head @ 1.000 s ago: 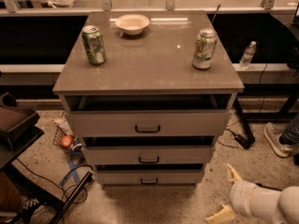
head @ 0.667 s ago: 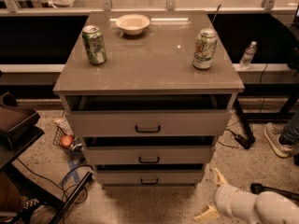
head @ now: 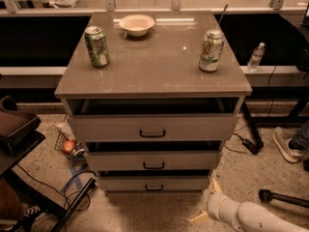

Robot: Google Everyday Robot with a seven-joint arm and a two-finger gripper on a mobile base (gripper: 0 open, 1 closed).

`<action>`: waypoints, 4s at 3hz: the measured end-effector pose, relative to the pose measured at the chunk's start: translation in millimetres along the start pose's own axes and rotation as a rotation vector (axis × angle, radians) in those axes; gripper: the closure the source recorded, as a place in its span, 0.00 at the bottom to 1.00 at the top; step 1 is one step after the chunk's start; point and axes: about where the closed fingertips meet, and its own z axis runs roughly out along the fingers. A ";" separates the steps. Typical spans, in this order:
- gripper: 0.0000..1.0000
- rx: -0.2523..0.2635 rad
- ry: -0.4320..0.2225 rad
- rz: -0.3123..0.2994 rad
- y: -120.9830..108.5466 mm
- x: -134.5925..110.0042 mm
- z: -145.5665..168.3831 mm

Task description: Open bottom drawer

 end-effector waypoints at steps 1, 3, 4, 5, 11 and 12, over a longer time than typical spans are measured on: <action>0.00 0.000 0.000 0.000 0.0 0.0 0.0; 0.00 -0.054 -0.008 0.022 4.8 40.7 91.3; 0.00 -0.050 -0.014 0.010 -9.9 49.8 119.7; 0.00 -0.047 0.024 -0.031 -34.5 55.7 139.1; 1.00 0.025 0.191 -0.166 -11.8 58.9 64.7; 0.84 -0.034 0.187 -0.171 23.2 60.4 62.3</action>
Offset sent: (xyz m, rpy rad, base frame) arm 0.0279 0.0241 -0.0831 0.0269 0.0563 0.0016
